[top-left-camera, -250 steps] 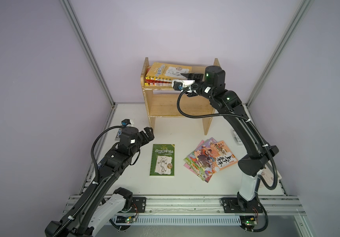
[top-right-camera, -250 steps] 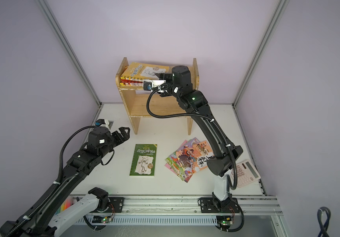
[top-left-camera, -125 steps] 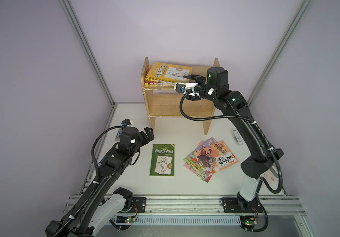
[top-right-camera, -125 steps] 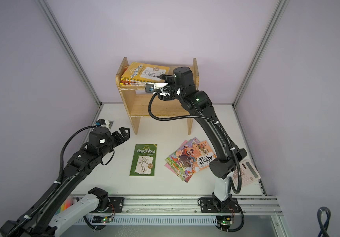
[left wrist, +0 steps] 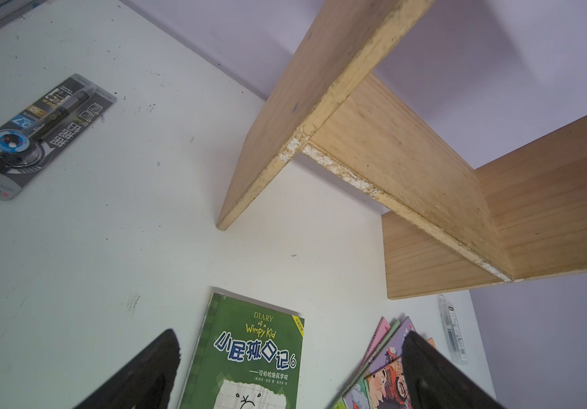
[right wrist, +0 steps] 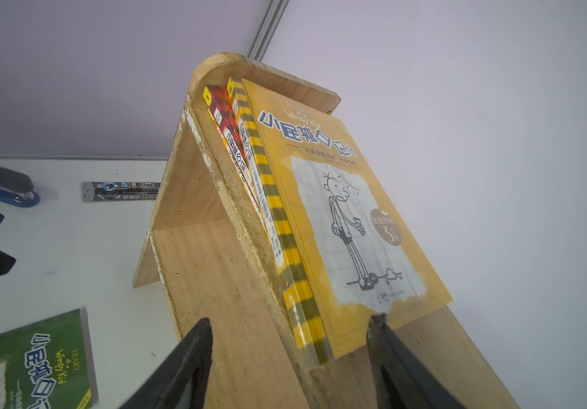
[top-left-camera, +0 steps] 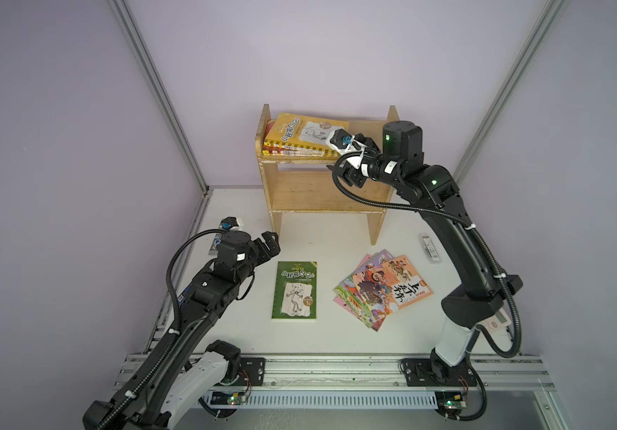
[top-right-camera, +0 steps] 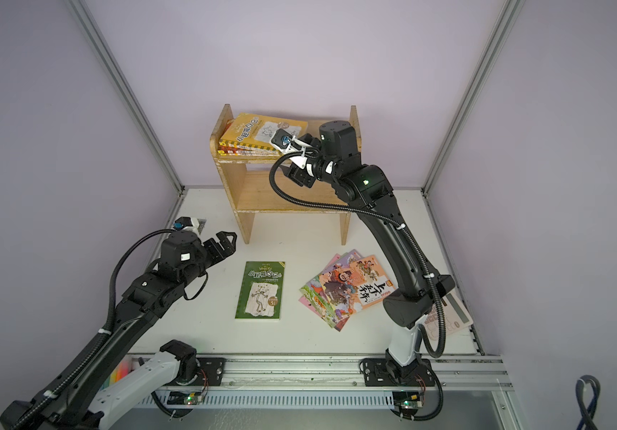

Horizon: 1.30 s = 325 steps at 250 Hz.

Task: Stacking books/files
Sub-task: Place the book on the bookshelf, then move the book to the bookshelf.

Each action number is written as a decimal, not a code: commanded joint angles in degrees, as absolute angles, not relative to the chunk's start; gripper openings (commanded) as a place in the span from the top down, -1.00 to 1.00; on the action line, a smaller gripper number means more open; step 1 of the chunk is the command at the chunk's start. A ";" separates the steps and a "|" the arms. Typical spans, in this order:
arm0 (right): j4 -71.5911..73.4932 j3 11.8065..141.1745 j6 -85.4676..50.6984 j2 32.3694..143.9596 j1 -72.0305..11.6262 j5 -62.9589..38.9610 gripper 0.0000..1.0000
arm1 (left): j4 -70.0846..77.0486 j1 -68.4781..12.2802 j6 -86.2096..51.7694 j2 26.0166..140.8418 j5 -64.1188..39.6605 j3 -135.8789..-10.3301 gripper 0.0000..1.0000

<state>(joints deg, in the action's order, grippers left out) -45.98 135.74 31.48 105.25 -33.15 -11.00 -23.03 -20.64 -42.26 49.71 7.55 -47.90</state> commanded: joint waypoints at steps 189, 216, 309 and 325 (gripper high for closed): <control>-42.15 139.56 20.92 108.46 -32.39 -0.04 -0.49 | -21.71 -19.60 -42.45 47.46 7.03 -45.79 -1.00; -41.96 139.53 20.75 108.72 -32.09 0.61 -0.50 | -21.88 -19.51 -42.44 47.37 7.15 -45.73 -0.99; -41.83 139.51 19.78 109.39 -31.18 2.33 -0.50 | -21.75 -19.42 -42.81 47.34 7.36 -45.49 -0.99; -41.97 139.53 19.47 109.43 -30.76 1.62 -0.49 | -21.87 -19.42 -42.81 47.29 7.32 -45.43 -1.00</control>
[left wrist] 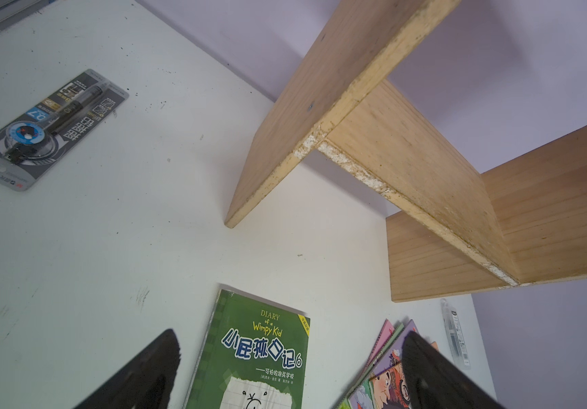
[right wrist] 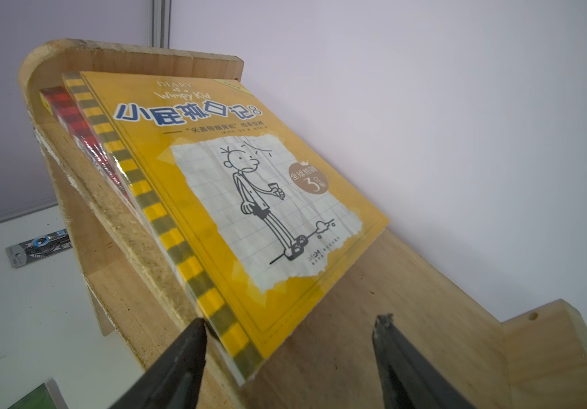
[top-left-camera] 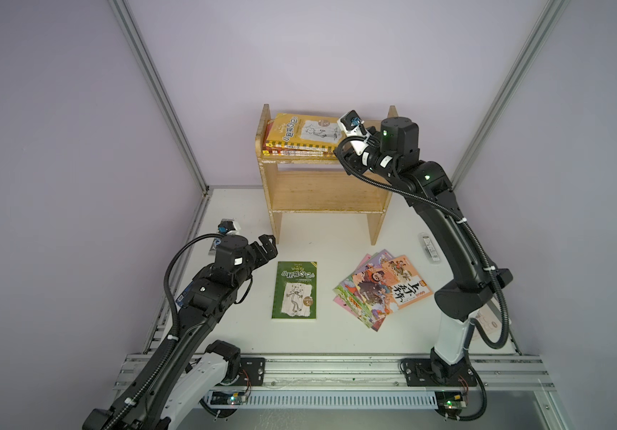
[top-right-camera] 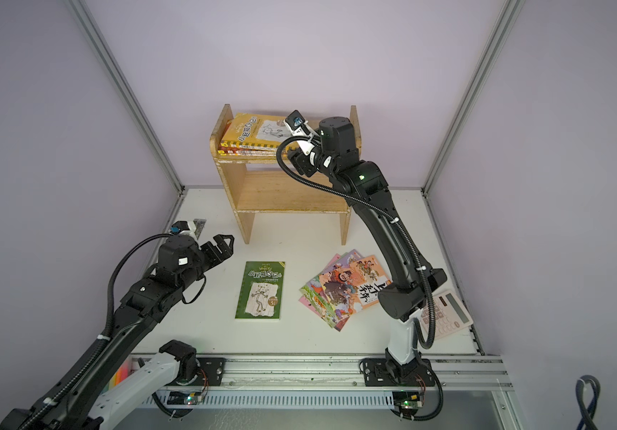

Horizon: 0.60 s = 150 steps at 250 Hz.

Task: Stacking books/files
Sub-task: Move the book to the bookshelf.

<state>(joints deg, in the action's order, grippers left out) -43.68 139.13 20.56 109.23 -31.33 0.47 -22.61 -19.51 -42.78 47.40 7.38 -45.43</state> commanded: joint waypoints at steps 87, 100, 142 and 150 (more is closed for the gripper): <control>-42.84 139.55 15.71 108.46 -29.08 -0.44 -0.49 | -21.91 -19.42 -43.07 47.29 7.24 -45.37 -0.99; -43.68 139.48 15.43 108.12 -29.06 -1.75 -0.50 | -21.88 -19.42 -43.06 47.29 7.22 -45.35 -1.00; -41.83 136.68 10.63 105.21 -29.00 -6.73 -0.48 | -22.04 -19.42 -43.06 47.29 7.17 -45.38 -1.00; -40.62 136.18 8.20 104.66 -28.98 -5.32 -0.41 | -22.06 -19.41 -43.06 47.24 7.17 -45.35 -0.99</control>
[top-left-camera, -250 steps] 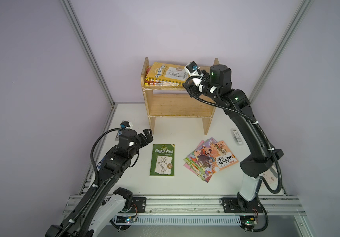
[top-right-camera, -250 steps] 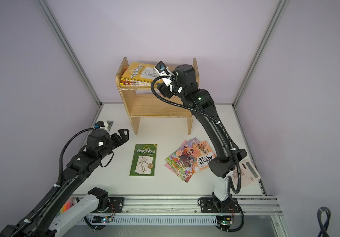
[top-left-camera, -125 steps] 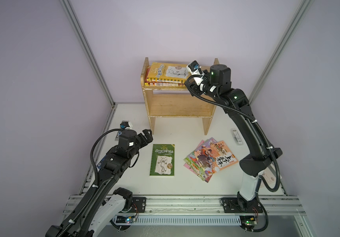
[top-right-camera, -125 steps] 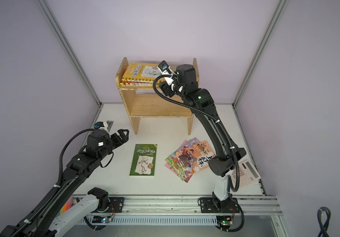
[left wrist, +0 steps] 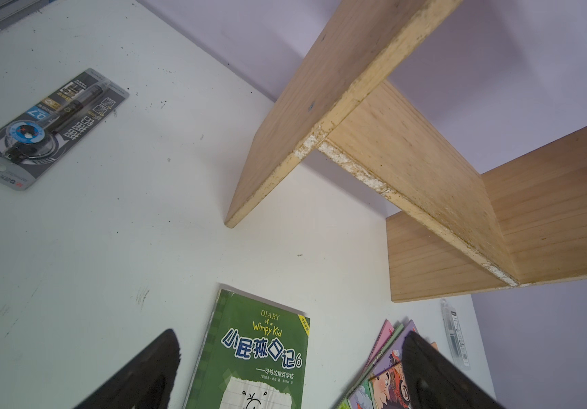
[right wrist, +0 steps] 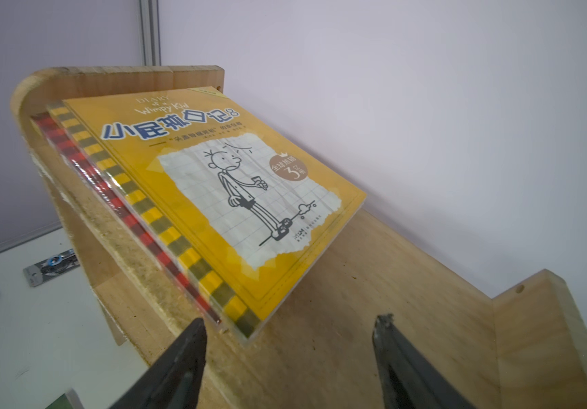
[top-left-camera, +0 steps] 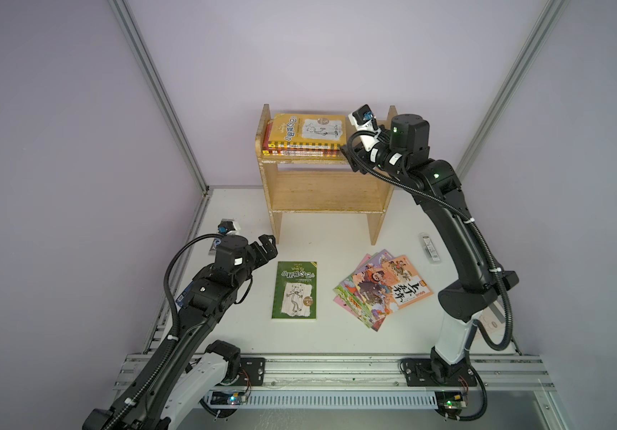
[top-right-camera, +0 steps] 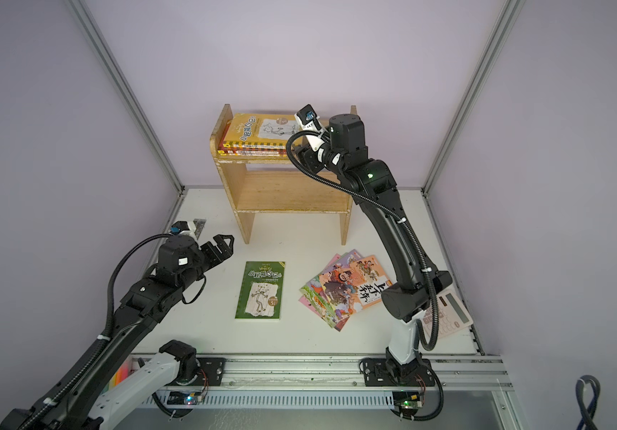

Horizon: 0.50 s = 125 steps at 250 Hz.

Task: Stacking books/files
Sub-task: Move the book to the bookshelf.

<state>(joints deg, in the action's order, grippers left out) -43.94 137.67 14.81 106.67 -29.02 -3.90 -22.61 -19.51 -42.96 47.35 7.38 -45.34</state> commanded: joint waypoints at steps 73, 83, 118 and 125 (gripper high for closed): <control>-39.05 139.35 1.80 105.94 -28.78 5.10 0.44 | -21.94 -19.32 -43.15 46.68 7.06 -45.02 -1.00; -39.65 140.33 1.90 106.61 -28.68 4.86 0.53 | -22.05 -19.36 -43.15 46.51 7.18 -45.04 -1.00; -40.95 142.71 2.00 109.43 -28.30 3.14 0.80 | -22.15 -19.32 -43.29 45.97 7.27 -44.75 -1.00; -40.87 142.83 2.09 109.97 -28.14 2.73 0.84 | -22.15 -19.33 -43.27 45.84 7.36 -44.73 -1.00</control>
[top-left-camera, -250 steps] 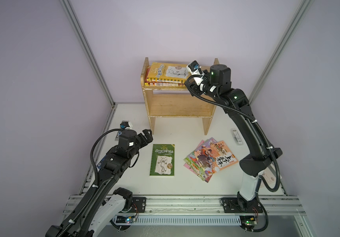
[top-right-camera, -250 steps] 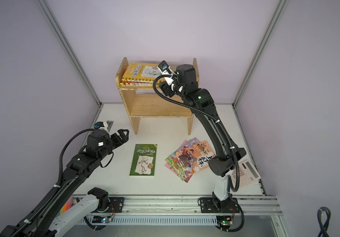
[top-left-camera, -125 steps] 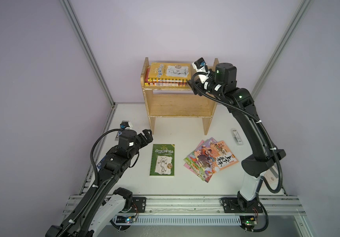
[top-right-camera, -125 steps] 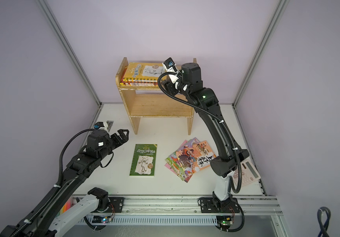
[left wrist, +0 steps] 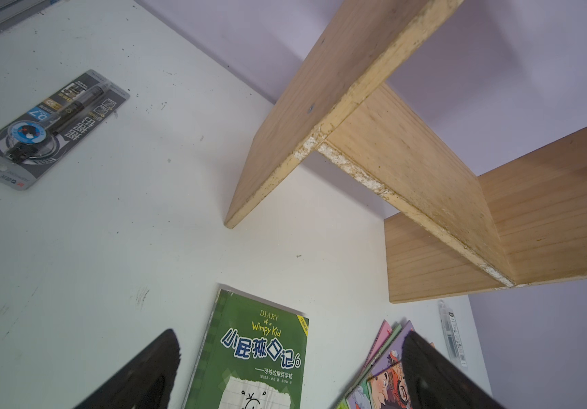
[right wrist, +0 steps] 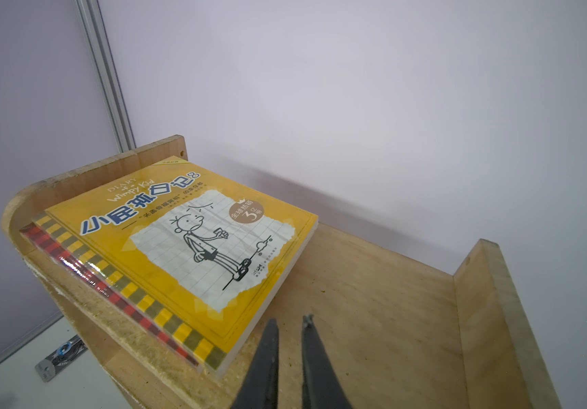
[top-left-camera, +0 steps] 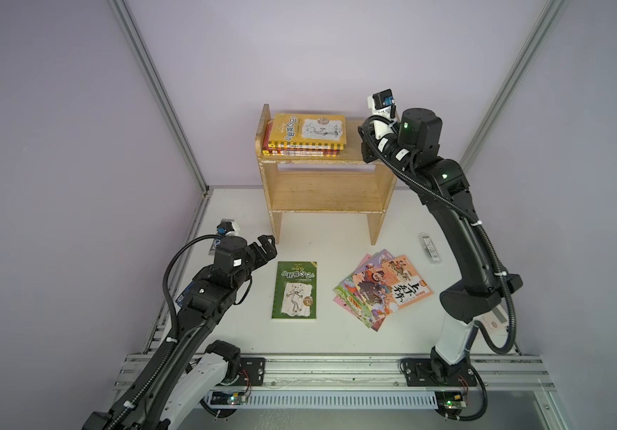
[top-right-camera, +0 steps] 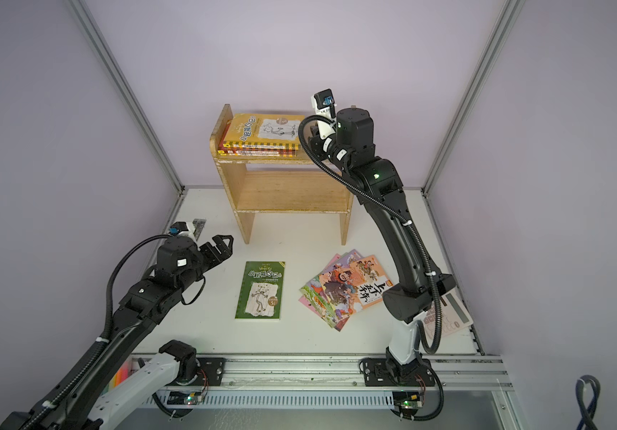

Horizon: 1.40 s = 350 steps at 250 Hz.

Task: Stacking books/files
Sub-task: Move the book to the bookshelf.

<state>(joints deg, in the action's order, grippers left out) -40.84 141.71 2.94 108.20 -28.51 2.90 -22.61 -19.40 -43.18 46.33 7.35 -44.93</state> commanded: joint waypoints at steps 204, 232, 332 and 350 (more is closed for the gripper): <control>-38.58 147.21 4.83 118.41 -26.10 -6.40 1.00 | -25.05 -18.72 -42.63 43.48 9.17 -45.66 -1.00; -38.52 147.38 5.26 118.47 -26.10 -7.72 1.00 | -24.86 -18.72 -42.89 43.51 9.10 -45.46 -1.00; -38.12 149.61 4.63 120.05 -26.10 -10.62 0.97 | -24.96 -18.61 -43.15 43.51 8.90 -45.36 -1.00; -38.99 151.16 4.60 121.04 -26.10 -10.90 0.95 | -25.05 -18.72 -43.18 43.42 9.00 -45.31 -0.99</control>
